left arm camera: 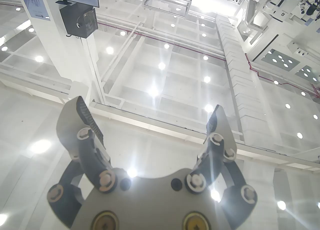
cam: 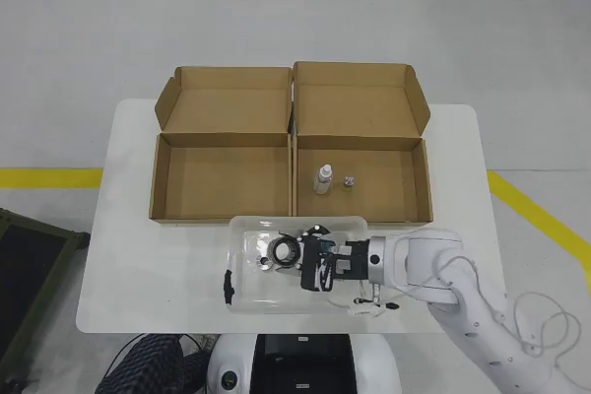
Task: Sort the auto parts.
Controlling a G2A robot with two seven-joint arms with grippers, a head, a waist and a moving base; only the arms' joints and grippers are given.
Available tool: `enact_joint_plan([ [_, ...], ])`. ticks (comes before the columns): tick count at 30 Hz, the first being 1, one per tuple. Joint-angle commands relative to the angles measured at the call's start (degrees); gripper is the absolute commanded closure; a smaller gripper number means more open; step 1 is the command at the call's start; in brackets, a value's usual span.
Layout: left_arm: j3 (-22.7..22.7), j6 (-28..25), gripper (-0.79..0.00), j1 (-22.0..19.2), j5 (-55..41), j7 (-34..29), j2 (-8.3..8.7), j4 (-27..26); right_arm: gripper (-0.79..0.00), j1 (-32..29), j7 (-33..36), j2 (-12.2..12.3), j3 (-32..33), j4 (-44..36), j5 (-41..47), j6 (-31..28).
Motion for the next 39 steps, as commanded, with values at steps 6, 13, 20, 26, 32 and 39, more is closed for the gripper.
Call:
enact_joint_plan([
  [6,0.0,0.0,-0.785,0.0,0.0,0.0,0.00,0.0,0.000,0.4,1.4,0.6,3.8,-3.8,2.2,-0.4],
  [13,0.0,0.0,-0.785,0.0,0.0,0.0,0.00,0.0,0.000,1.0,4.6,1.2,6.6,-6.0,4.8,-0.9],
  [20,0.0,0.0,-0.785,0.0,0.0,0.0,0.00,0.0,0.000,2.1,5.9,1.7,9.2,-8.8,8.2,-0.7],
  [26,0.0,0.0,-0.785,0.0,0.0,0.0,0.00,0.0,0.000,2.6,7.3,2.1,11.2,-12.1,11.3,-0.4],
  [32,0.0,0.0,-0.785,0.0,0.0,0.0,0.00,0.0,0.000,3.1,7.5,2.4,11.9,-12.8,12.6,-0.4],
  [39,0.0,0.0,-0.785,0.0,0.0,0.0,0.00,0.0,0.000,3.6,7.0,2.6,11.8,-12.6,12.7,-0.1],
])
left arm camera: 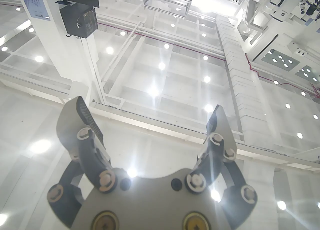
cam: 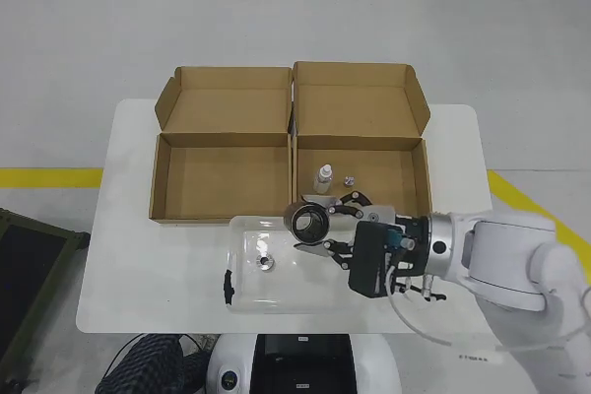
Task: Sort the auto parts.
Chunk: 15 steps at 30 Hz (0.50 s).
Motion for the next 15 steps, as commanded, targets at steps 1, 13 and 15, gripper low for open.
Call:
enact_joint_plan([
  [1,0.0,0.0,-0.785,0.0,0.0,0.0,0.00,0.0,0.000,0.1,-0.1,0.0,-0.1,0.1,0.0,0.2],
  [13,0.0,0.0,-0.785,0.0,0.0,0.0,0.00,0.0,0.000,1.3,-0.8,-0.1,-3.3,3.4,-0.3,1.4],
  [15,0.0,0.0,-0.785,0.0,0.0,0.0,0.00,0.0,0.000,1.9,-1.4,-0.3,-4.8,4.5,-0.7,1.6],
])
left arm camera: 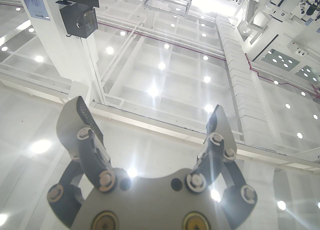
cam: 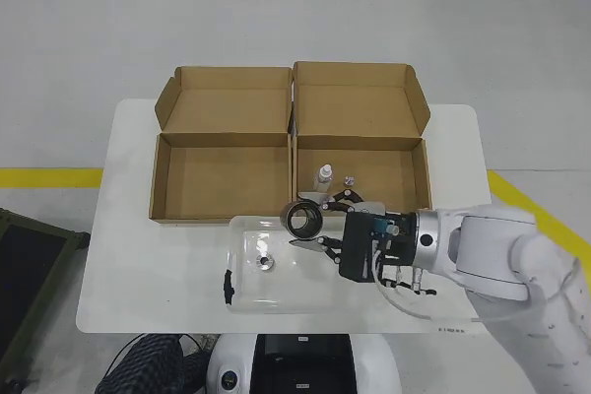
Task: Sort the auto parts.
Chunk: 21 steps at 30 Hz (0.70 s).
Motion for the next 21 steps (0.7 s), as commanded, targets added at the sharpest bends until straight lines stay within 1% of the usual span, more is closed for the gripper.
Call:
enact_joint_plan([
  [1,0.0,0.0,-0.785,0.0,0.0,0.0,0.00,0.0,0.000,0.7,-0.6,-0.2,-1.6,1.3,-0.5,0.4],
  [6,0.0,0.0,-0.785,0.0,0.0,0.0,0.00,0.0,0.000,3.2,-1.6,-1.0,-5.5,5.6,-1.2,2.5],
  [16,0.0,0.0,-0.785,0.0,0.0,0.0,0.00,0.0,0.000,10.8,-5.6,-3.6,-13.3,20.4,-2.8,8.4],
  [21,0.0,0.0,-0.785,0.0,0.0,0.0,0.00,0.0,0.000,13.9,-7.2,-5.2,-17.1,25.9,-4.0,11.0],
])
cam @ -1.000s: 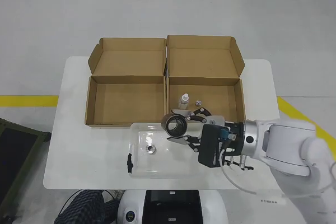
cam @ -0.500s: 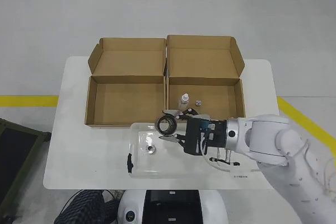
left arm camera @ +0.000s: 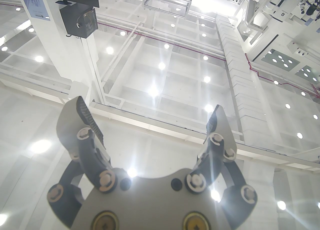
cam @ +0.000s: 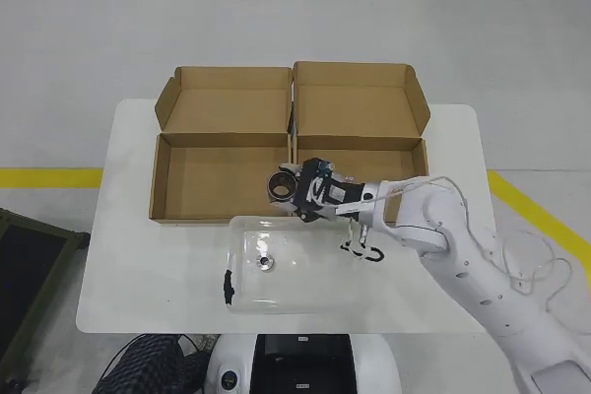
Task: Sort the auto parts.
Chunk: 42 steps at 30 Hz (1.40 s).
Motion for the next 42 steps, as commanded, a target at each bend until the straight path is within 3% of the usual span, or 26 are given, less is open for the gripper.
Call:
enact_joint_plan([
  [1,0.0,0.0,-0.785,0.0,0.0,0.0,0.00,0.0,0.000,1.1,-0.5,-0.6,-1.5,1.8,-0.6,1.1],
  [18,0.0,0.0,-0.785,0.0,0.0,0.0,0.00,0.0,0.000,11.2,-0.4,-6.8,-12.3,14.5,-2.2,6.5],
  [25,0.0,0.0,-0.785,0.0,0.0,0.0,0.00,0.0,0.000,12.3,-0.6,-8.6,-13.8,20.4,-0.1,6.1],
  [42,0.0,0.0,-0.785,0.0,0.0,0.0,0.00,0.0,0.000,12.0,1.8,-10.7,-14.7,25.6,-1.1,6.3],
])
